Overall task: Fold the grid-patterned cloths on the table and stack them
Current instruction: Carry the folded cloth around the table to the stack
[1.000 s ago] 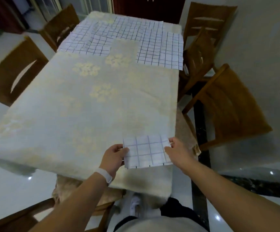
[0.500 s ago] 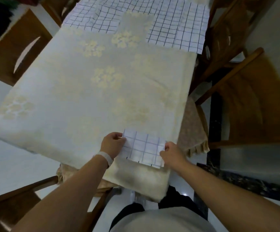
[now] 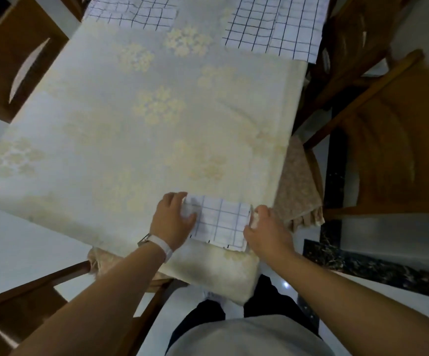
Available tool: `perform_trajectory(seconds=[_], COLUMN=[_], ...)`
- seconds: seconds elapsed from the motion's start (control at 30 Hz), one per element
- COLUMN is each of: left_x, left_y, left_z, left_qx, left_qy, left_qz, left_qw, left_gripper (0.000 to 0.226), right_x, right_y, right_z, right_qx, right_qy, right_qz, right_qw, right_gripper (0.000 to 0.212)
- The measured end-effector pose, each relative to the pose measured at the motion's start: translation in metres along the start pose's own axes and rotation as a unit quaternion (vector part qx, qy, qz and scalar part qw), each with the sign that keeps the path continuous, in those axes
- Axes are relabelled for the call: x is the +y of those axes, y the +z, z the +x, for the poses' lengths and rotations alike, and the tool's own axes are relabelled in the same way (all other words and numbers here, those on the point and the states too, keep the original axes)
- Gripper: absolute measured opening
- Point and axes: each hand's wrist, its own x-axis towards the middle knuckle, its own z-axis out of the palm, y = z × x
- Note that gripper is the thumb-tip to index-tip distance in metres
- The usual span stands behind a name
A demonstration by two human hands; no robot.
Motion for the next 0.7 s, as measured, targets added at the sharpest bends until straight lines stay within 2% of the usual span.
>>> perform_trajectory(seconds=[0.07,0.1,0.17,0.33,0.53,0.7], left_x=[-0.001,-0.001,-0.002,-0.008,-0.023,-0.03], left_y=[-0.002,-0.004,-0.003,0.001,0.002,0.001], left_z=[-0.002,-0.003,-0.006,-0.005,-0.003,-0.008], left_qx=[-0.016,-0.05,-0.125,-0.189,-0.202,-0.206], left_qy=[0.119,0.156,0.185,0.191,0.212,0.199], left_qz=[0.089,0.125,0.18,0.228,0.22,0.206], left_qw=[0.989,0.978,0.958,0.936,0.93,0.936], left_gripper=[0.063,0.067,0.071,0.069,0.072,0.069], right_x=[0.0,-0.002,-0.006,-0.013,-0.01,-0.013], right_y=[0.0,0.002,0.006,0.016,0.021,0.018], right_z=[-0.003,-0.003,-0.002,0.002,0.0,-0.002], right_qx=[0.026,0.021,-0.009,-0.056,-0.065,-0.081], right_qy=[-0.12,-0.167,-0.211,-0.225,-0.228,-0.216], right_qz=[-0.069,-0.084,-0.109,-0.185,-0.199,-0.202], right_qw=[0.99,0.982,0.971,0.955,0.951,0.952], right_gripper=[0.053,0.059,0.067,0.074,0.075,0.074])
